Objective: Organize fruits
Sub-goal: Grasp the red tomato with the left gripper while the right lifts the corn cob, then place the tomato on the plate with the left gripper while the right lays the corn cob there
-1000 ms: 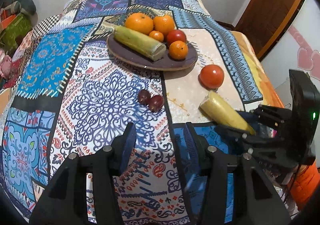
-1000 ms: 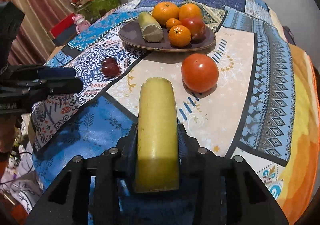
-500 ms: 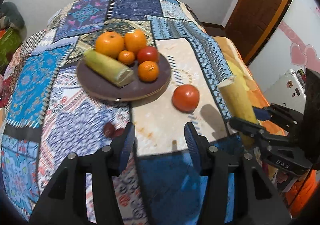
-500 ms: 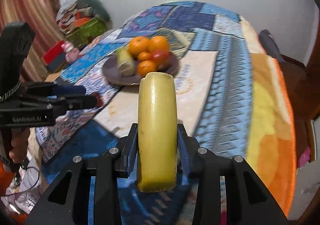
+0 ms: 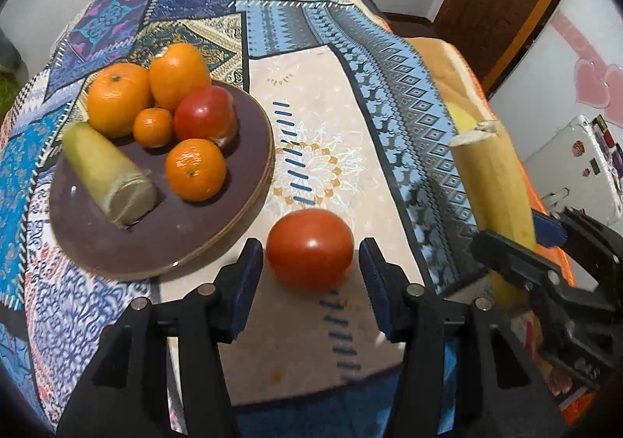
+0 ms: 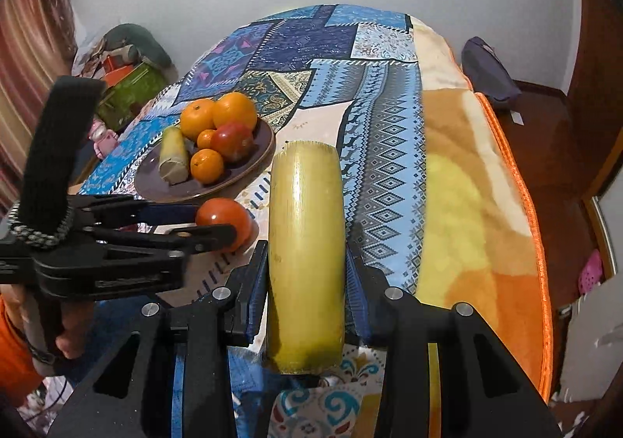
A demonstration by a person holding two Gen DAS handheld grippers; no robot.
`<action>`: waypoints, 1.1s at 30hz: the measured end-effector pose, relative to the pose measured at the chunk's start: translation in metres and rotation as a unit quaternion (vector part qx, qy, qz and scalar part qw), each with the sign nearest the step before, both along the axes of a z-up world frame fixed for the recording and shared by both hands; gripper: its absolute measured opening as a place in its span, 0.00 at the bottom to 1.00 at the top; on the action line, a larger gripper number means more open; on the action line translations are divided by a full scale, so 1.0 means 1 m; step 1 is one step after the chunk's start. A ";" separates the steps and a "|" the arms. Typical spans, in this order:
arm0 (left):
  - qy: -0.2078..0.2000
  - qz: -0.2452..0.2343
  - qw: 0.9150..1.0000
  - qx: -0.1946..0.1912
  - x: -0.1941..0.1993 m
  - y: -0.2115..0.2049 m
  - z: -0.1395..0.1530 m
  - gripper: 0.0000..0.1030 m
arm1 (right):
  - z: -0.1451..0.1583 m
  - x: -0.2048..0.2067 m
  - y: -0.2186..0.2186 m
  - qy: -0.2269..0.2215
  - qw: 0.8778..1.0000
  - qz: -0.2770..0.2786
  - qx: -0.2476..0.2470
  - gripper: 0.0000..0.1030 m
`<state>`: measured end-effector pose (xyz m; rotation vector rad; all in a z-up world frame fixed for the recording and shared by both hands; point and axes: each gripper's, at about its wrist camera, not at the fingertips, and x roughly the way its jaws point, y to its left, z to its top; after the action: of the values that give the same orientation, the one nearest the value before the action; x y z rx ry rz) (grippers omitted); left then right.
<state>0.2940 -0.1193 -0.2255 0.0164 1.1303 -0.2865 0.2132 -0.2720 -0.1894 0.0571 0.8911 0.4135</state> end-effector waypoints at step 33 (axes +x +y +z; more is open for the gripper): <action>-0.070 0.120 0.990 -0.015 -0.008 0.163 0.049 0.46 | 0.032 0.055 0.117 -0.040 0.995 0.087 -0.001 0.33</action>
<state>0.2858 0.0440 -0.1767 -0.1249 0.9779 -0.0858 0.2677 -0.1546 -0.1575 -0.0385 0.8193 0.5732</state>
